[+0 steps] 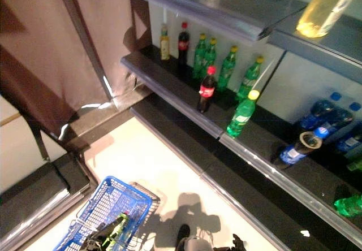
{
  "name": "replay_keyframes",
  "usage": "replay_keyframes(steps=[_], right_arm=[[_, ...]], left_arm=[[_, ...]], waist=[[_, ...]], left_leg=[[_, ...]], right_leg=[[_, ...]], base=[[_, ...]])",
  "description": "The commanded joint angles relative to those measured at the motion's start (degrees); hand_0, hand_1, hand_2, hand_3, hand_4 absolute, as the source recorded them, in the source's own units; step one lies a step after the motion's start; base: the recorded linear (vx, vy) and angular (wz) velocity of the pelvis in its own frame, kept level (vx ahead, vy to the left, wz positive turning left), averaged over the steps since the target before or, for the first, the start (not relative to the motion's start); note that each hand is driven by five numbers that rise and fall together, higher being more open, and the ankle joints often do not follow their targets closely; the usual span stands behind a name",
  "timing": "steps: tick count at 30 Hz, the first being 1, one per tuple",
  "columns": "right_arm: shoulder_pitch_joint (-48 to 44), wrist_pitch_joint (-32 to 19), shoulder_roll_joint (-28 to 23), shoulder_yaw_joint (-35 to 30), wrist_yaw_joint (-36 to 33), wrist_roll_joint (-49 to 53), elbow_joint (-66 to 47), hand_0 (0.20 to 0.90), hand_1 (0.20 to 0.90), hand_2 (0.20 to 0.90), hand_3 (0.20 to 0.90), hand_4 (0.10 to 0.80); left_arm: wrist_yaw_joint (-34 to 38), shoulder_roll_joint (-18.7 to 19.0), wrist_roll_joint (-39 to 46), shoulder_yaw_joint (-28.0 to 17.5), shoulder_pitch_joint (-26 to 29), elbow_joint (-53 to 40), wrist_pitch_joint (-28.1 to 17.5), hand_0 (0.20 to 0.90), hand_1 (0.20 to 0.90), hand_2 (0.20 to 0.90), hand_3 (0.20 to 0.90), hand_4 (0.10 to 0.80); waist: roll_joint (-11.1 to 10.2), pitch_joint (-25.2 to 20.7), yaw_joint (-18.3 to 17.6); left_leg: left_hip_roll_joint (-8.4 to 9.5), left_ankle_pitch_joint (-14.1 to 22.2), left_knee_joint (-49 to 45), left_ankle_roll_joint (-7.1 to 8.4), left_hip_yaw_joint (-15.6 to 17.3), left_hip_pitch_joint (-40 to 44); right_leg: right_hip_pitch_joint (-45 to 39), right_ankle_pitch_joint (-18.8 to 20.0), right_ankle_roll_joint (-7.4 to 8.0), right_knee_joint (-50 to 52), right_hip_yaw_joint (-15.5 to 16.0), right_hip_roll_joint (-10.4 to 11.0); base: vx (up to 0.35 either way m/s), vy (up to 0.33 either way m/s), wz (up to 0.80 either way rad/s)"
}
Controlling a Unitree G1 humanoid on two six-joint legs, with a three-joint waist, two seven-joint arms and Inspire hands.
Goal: Pick up the drink and place into the basket.
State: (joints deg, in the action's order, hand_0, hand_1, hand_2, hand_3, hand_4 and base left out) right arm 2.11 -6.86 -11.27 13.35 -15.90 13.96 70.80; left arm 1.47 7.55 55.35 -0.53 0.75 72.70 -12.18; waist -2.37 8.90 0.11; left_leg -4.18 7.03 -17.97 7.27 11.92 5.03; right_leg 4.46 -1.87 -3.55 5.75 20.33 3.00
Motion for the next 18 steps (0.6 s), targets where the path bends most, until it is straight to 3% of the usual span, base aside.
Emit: replay_keyframes(steps=[1,3,6,7,9,11,12,13,14,18], right_arm=[[0.25,-0.71,-3.31,0.28,-0.48,-0.61,-1.34,0.9,0.9,0.9,0.9,0.8],[0.05,0.36,-3.61,0.71,-0.81,0.88,-1.64,0.9,0.9,0.9,0.9,0.8],[-0.06,0.37,-3.6,0.72,-0.82,0.91,-1.6,0.9,0.9,0.9,0.9,0.8],[-0.87,-0.25,-3.82,0.76,0.1,-1.95,-1.37,0.9,0.9,0.9,0.9,0.8],[-0.94,-0.77,-4.04,1.35,0.27,-3.02,-1.58,0.9,0.9,0.9,0.9,0.8],[-0.73,-0.92,-4.13,2.1,-0.17,-3.19,-2.08,0.9,0.9,0.9,0.9,0.8],[-0.54,-0.69,-4.21,2.49,-0.41,-2.62,-2.68,0.9,0.9,0.9,0.9,0.8],[-0.64,-0.48,-4.28,2.51,-0.32,-2.53,-3.03,0.9,0.9,0.9,0.9,0.8],[-0.51,-0.53,-4.15,2.53,-0.29,-3.0,-3.02,0.9,0.9,0.9,0.9,0.8],[1.45,-1.63,-3.44,2.49,-0.83,-4.55,-2.83,0.9,0.9,0.9,0.9,0.8]], left_arm=[[-2.27,-0.43,-4.57,2.06,-2.9,-1.39,-4.46,0.3,0.3,0.3,0.2,0.1],[-2.35,-0.67,-4.26,2.73,-2.45,-2.01,-4.02,0.3,0.3,0.3,0.2,0.1],[-2.4,-0.71,-4.14,2.81,-2.41,-2.08,-4.22,0.3,0.3,0.3,0.2,0.1],[-2.74,-1.25,-2.27,3.78,-2.52,-3.26,-5.11,0.3,0.3,0.3,0.2,0.1],[-1.93,-1.05,-0.39,4.65,-2.26,-4.47,-4.7,0.3,0.3,0.3,0.2,0.1],[-1.29,-0.92,-0.27,4.71,-2.07,-4.92,-4.21,0.3,0.3,0.3,0.2,0.1],[-1.51,-1.22,-0.16,4.12,-2.13,-4.46,-4.48,0.3,0.3,0.3,0.2,0.1],[-1.73,-1.49,0.46,3.54,-2.17,-4.28,-4.71,0.3,0.3,0.3,0.2,0.1],[-1.18,-1.67,0.95,3.35,-2.05,-4.46,-4.5,0.3,0.3,0.3,0.2,0.1],[-0.91,-0.69,4.17,2.77,-0.83,-4.42,-4.46,0.3,0.3,0.3,0.2,0.1]], waist=[[-1.64,0.41,0.29],[-2.04,1.89,1.16],[-2.3,1.94,1.21],[-1.97,3.04,1.87],[-1.25,3.45,1.92],[-0.91,3.59,2.42],[-1.19,3.72,2.92],[-1.44,3.51,2.96],[-1.18,3.15,2.4],[-0.17,2.06,0.93]], left_leg=[[3.14,-6.92,-20.93,-2.09,-1.26,-9.49],[3.5,-6.48,-22.44,-3.6,-3.92,-15.15],[4.08,-6.72,-21.19,-3.9,-4.27,-15.65],[3.11,-6.75,-7.29,-5.02,-4.7,-15.05],[0.87,-8.56,6.74,-4.09,-4.97,-12.85],[0.08,-11.73,11.35,-2.77,-8.74,-13.51],[0.18,-12.61,10.34,-2.41,-12.88,-14.34],[0.86,-10.81,10.96,-2.79,-13.45,-13.31],[0.59,-9.93,12.62,-2.81,-11.55,-11.61],[1.61,-8.2,14.16,-3.07,-10.4,-8.07]], right_leg=[[-3.52,5.37,5.05,-5.03,-1.12,3.01],[-4.81,4.71,4.77,-4.64,-3.99,2.3],[-4.83,4.63,4.89,-4.65,-4.46,2.41],[-6.07,3.79,5.87,-5.73,-8.55,0.37],[-6.76,3.23,6.69,-6.46,-10.61,-0.92],[-7.06,2.82,6.79,-6.64,-13.08,-1.81],[-7.31,2.53,6.78,-6.49,-15.47,-1.89],[-7.12,2.32,7.12,-6.25,-15.76,-1.25],[-7.03,1.76,7.2,-5.69,-15.36,-1.03],[-6.96,0.68,7.81,-3.78,-14.7,0.21]], base=[[0.172,-0.142,-0.81],[0.214,-0.088,-0.98],[0.107,0.037,-0.84],[0.255,0.145,-0.69],[0.279,0.194,-0.67],[0.201,0.148,-0.98],[0.202,0.196,-0.79],[0.225,0.263,-0.79],[0.21,0.29,-0.99],[0.185,0.24,-0.73]])
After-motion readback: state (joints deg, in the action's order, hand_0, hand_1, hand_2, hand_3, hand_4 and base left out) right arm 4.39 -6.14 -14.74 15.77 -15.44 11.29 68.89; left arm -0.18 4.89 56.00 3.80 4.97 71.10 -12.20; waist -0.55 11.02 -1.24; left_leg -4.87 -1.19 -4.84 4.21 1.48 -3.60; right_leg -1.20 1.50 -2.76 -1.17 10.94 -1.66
